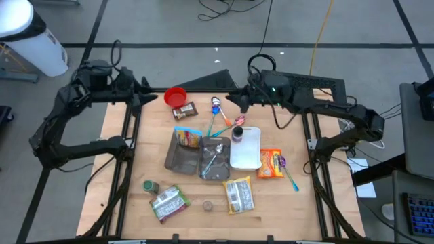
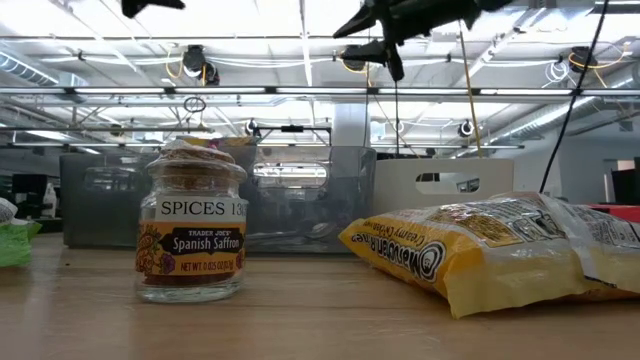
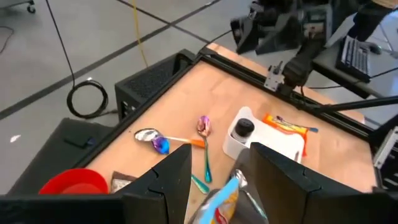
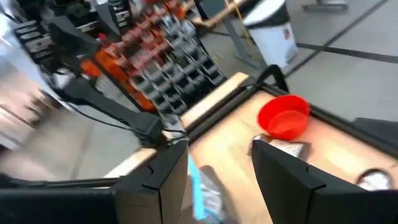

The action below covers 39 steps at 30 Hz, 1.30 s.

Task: Pick & Place Food Item
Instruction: Put the orange spoon into the right gray bin

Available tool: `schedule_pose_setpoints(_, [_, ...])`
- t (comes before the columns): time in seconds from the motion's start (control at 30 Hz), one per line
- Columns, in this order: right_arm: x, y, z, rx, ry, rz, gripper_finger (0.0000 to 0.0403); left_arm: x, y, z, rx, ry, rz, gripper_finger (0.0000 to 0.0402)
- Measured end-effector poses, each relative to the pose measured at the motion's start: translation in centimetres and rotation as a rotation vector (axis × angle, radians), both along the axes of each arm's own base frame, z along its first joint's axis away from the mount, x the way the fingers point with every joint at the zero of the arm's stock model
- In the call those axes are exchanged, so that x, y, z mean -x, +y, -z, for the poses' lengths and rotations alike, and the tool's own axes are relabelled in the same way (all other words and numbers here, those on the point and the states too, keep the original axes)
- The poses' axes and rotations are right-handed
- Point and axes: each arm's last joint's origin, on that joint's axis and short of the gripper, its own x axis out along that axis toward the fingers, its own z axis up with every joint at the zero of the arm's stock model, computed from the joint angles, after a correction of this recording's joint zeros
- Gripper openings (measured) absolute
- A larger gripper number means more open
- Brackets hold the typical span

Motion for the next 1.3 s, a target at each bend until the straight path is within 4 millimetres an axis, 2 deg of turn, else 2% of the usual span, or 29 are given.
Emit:
schedule_pose_setpoints(0.13, [-1.6, -1.5, -1.6, 0.008, 0.131, 0.005, 0.0171, -1.3, 1.1, 1.6, 0.071, 0.003, -0.018, 0.0173])
schedule_pose_setpoints(0.27, [-3.5, -3.5, -0.9, -0.056, 0.235, -0.018, 0.0171, -2.2, 1.9, 3.0, 0.132, 0.027, -0.035, 0.0173])
schedule_pose_setpoints(0.37, [-5.1, -5.0, 0.4, -0.139, 0.263, -0.06, 0.0171, -2.9, 2.4, 3.7, 0.15, 0.034, -0.026, 0.0172])
schedule_pose_setpoints(0.5, [-6.8, -6.8, 2.3, -0.197, 0.303, -0.089, 0.0171, -3.5, 2.7, 3.2, 0.145, -0.045, 0.024, 0.0173])
schedule_pose_setpoints(0.67, [-8.3, -8.2, 4.9, -0.218, 0.441, -0.101, 0.0171, -4.0, 2.8, 2.4, 0.102, -0.131, 0.044, 0.0173])
schedule_pose_setpoints(0.97, [-9.6, -8.8, 10.3, -0.318, 0.673, -0.133, 0.0171, -4.8, 2.9, 1.9, 0.028, -0.17, 0.078, 0.0172])
schedule_pose_setpoints(1.3, [-10.5, -8.8, 14.0, -0.311, 0.819, -0.062, 0.0171, -6.0, 3.7, 2.7, 0.068, -0.135, 0.077, 0.0173])
